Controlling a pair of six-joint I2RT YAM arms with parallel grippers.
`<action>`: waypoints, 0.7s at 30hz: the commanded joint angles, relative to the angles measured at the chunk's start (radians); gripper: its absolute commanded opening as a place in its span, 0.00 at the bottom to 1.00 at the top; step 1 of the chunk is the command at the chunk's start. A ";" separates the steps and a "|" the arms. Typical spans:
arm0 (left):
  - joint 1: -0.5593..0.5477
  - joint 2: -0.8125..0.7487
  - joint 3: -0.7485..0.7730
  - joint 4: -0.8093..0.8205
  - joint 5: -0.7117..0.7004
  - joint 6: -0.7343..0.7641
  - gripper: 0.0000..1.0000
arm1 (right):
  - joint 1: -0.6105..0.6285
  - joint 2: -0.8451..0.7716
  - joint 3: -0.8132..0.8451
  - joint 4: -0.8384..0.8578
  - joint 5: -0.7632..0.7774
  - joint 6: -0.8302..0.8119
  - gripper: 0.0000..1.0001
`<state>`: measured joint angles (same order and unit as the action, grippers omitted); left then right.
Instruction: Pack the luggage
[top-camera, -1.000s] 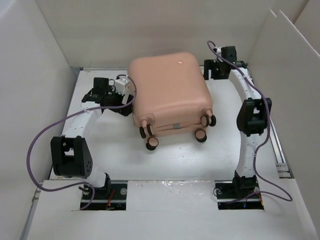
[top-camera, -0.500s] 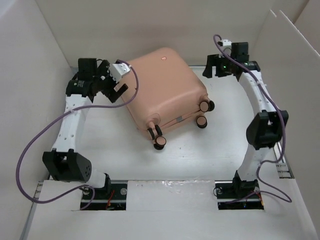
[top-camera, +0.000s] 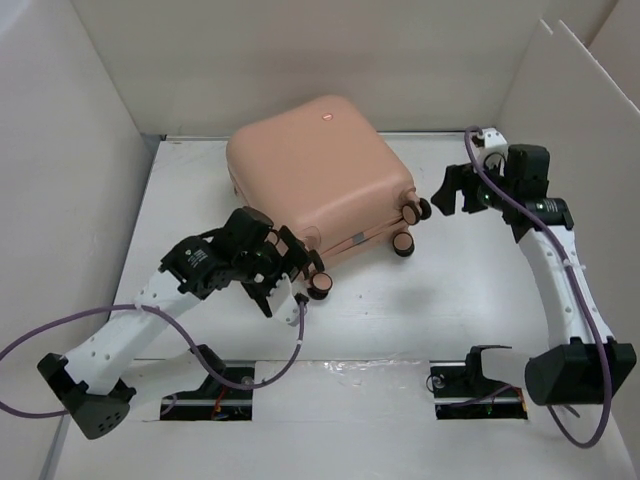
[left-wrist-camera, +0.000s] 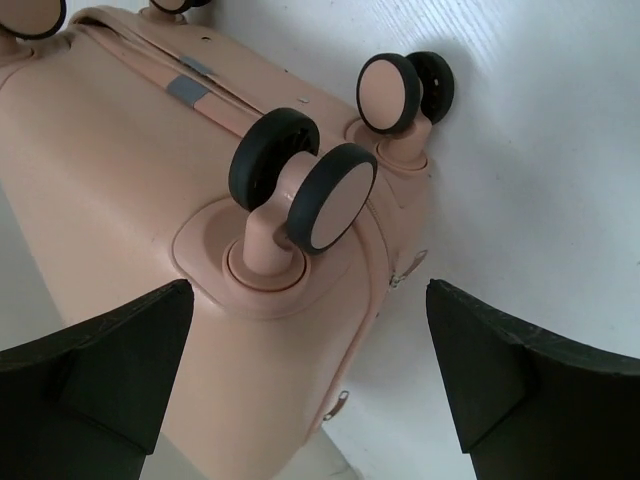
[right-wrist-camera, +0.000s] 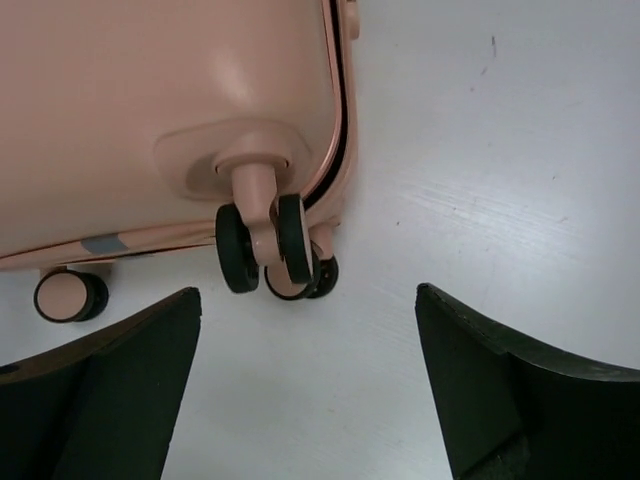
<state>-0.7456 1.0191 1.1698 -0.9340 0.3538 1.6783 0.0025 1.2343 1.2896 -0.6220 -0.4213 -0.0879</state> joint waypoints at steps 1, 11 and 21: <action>-0.029 0.024 -0.003 0.086 -0.047 0.126 1.00 | 0.011 -0.067 -0.100 0.018 -0.022 0.030 0.92; -0.078 0.184 0.036 0.164 -0.036 0.116 1.00 | 0.034 -0.179 -0.279 0.077 -0.020 0.111 0.92; -0.096 0.340 0.048 0.178 -0.139 0.034 1.00 | -0.027 -0.139 -0.358 0.108 -0.023 0.157 0.92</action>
<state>-0.8253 1.3365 1.1992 -0.7464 0.2550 1.7447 -0.0017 1.0843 0.9520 -0.5823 -0.4328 0.0471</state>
